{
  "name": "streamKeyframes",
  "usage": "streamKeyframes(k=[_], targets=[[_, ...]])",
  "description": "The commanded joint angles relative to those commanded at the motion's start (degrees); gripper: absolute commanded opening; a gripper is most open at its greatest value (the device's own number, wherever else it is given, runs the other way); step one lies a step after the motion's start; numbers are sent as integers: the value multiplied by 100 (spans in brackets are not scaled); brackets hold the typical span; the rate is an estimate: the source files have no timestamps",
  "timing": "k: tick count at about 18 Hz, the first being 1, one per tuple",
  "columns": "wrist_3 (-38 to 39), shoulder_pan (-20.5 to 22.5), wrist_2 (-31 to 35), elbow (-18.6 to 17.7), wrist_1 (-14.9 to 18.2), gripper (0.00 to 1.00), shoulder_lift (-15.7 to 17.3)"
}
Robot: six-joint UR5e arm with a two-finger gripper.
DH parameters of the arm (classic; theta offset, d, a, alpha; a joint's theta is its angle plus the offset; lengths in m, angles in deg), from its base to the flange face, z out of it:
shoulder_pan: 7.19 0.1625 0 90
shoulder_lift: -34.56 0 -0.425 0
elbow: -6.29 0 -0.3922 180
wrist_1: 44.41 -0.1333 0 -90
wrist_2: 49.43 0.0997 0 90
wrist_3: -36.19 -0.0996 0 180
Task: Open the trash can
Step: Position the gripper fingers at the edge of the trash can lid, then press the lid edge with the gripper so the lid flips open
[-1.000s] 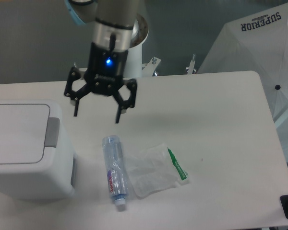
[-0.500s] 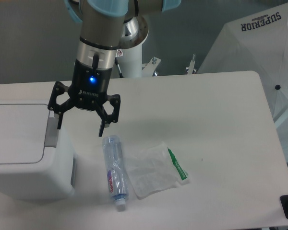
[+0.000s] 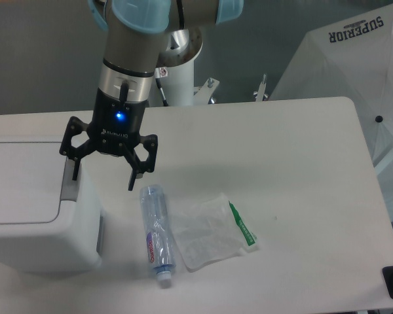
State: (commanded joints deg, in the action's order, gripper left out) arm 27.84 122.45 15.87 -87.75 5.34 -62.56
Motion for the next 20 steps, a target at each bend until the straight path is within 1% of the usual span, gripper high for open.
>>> streamKeyframes(k=[20], targets=[[-18, -53, 26, -9, -9, 100, -97]])
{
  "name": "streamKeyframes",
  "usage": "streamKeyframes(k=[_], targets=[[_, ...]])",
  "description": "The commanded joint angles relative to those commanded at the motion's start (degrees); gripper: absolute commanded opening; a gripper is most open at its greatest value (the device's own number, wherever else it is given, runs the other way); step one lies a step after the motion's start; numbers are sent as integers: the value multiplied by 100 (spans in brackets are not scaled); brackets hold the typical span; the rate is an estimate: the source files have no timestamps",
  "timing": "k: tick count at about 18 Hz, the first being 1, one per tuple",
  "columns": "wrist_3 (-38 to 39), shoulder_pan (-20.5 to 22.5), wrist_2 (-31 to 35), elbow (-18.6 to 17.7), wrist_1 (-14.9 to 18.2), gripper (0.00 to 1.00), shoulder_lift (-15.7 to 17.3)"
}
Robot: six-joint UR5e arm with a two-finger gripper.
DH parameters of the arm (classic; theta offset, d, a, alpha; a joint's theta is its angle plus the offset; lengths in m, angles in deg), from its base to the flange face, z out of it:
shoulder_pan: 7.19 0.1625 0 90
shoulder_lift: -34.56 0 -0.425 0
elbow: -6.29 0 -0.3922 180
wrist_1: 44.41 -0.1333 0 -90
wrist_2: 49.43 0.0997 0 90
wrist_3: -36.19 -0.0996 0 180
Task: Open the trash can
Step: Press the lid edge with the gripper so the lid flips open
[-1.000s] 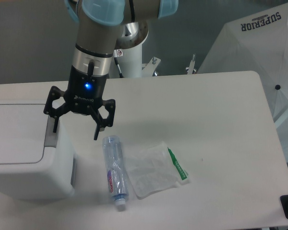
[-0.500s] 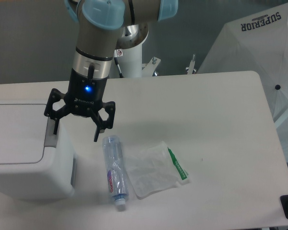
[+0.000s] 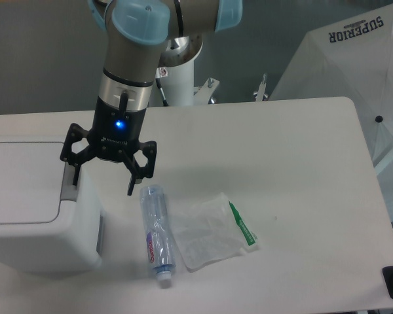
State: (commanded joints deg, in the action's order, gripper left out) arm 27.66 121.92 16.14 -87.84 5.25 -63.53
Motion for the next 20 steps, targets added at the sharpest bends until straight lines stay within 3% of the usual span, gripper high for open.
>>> streamKeyframes(k=[11, 16, 20], targets=[[0, 0, 0, 26, 0, 100, -26], [-44, 35, 52, 290, 9, 100, 26], [-70, 334, 315, 632, 9, 100, 18]])
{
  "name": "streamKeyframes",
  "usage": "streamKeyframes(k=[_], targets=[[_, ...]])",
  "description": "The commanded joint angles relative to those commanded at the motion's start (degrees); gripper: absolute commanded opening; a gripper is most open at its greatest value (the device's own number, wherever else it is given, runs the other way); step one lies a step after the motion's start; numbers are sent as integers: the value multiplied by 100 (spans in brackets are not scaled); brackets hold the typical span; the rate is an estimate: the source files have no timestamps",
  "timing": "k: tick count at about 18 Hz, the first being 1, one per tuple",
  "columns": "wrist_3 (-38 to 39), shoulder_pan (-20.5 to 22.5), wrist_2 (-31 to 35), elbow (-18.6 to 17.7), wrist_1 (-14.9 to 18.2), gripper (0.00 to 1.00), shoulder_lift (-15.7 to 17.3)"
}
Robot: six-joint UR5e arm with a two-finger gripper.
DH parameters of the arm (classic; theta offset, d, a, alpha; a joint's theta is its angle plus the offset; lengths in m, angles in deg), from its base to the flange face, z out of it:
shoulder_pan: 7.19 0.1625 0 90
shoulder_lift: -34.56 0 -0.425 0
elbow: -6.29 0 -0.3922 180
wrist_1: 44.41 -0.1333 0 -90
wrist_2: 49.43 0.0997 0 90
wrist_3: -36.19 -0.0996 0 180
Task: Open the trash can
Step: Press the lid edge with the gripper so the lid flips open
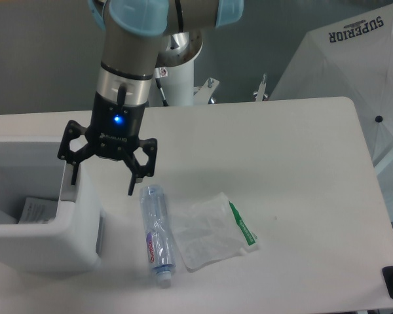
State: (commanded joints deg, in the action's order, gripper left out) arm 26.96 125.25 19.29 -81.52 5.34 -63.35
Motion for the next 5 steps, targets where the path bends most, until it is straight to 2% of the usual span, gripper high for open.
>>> streamKeyframes(k=[3, 5], targets=[[-157, 132, 606, 89, 0, 100, -35], [-351, 150, 792, 63, 0, 100, -53]])
